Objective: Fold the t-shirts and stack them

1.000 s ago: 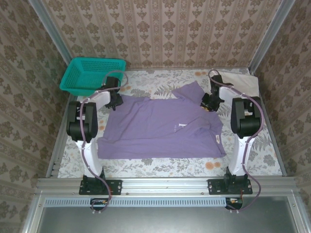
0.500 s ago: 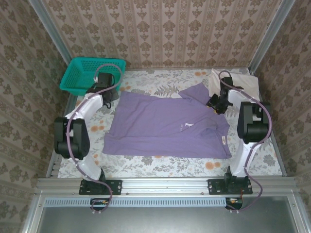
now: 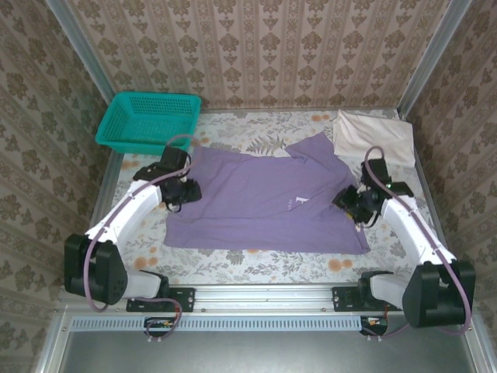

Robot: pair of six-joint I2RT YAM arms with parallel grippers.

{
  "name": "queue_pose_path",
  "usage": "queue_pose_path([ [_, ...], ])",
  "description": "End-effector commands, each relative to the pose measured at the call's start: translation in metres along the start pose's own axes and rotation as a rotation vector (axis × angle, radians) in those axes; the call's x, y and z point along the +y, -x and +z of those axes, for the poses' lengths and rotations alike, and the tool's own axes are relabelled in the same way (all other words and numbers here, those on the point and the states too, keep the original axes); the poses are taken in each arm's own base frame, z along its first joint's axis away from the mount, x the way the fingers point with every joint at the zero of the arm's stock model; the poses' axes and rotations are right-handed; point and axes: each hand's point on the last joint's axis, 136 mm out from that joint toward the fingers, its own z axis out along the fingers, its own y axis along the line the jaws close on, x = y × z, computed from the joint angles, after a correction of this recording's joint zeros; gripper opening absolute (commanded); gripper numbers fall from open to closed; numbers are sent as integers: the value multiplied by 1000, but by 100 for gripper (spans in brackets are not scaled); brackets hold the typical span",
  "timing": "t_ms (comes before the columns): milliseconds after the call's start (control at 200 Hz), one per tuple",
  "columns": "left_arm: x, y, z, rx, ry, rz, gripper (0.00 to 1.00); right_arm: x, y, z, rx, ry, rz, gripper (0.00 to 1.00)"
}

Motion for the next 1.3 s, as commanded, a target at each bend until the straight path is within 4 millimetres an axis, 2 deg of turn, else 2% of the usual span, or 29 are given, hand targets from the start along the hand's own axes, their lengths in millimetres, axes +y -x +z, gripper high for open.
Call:
queue_pose_path([
  [0,-5,-43,16,166,-65,-6,38,-15,-50,16,170,-45,45,43],
  [150,1,-58,47,244,-30,-67,37,-34,-65,45,207,-113,143,36],
  [220,13,-68,60,267,25,-109,37,-46,-70,51,207,-168,175,33],
  [395,34,-97,76,332,118,-179,38,-70,-73,65,186,-260,247,30],
  [505,45,-114,76,364,164,-202,38,-90,-92,69,246,-346,331,24],
  [585,50,-126,76,388,178,-210,38,-88,-100,67,281,-340,331,17],
  [825,56,-157,66,422,206,-235,39,-85,-119,54,294,-284,403,20],
  [1045,60,-183,57,465,225,-260,39,-111,-158,50,380,-330,535,21],
  [1170,63,-191,48,463,241,-253,40,-112,-153,41,324,-307,529,23],
  [1295,65,-191,41,446,265,-261,40,-107,-144,35,301,-307,503,24],
])
